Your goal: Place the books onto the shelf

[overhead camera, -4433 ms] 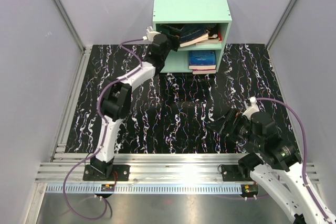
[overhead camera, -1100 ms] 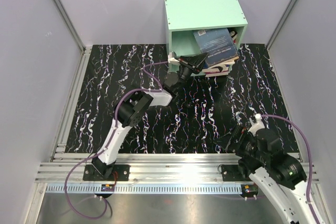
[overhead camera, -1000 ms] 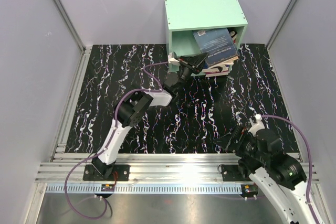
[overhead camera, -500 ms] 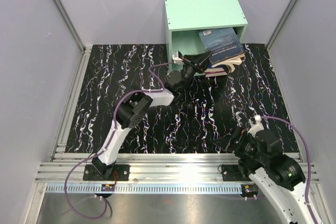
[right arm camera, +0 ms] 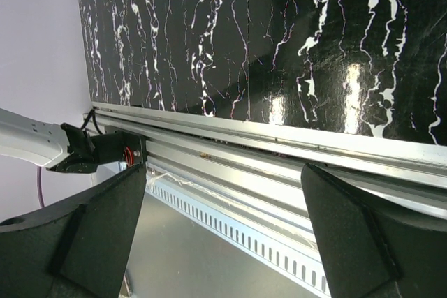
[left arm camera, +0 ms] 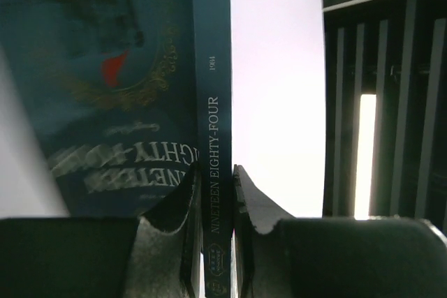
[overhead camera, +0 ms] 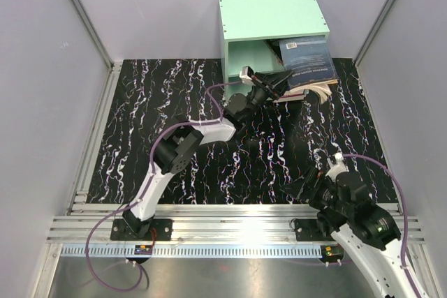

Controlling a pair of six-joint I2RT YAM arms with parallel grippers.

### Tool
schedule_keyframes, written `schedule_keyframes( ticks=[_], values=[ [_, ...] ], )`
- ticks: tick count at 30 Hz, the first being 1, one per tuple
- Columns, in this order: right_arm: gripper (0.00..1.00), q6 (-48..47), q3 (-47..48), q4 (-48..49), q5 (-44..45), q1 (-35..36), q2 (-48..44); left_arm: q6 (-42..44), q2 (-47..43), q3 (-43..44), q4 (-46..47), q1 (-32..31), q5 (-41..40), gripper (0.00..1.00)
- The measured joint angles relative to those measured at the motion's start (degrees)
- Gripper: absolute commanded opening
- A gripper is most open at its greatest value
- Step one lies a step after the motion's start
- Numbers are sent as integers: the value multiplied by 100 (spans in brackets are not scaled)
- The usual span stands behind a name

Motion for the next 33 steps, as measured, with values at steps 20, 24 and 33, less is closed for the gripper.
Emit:
schedule_keyframes(
  ticks=[20,24,33],
  values=[
    [100,-610,697,2688,780,0,2258,-44,-1198,-2358,-446,-391,1075,0],
    [100,-605,699,3292,1021,0,2354,-44,-1537,-2542,-457,-413,1121,0],
    [100,-400,706,3788,2192,4,2205,17,-1827,-2634,-341,-608,1023,0]
  ],
)
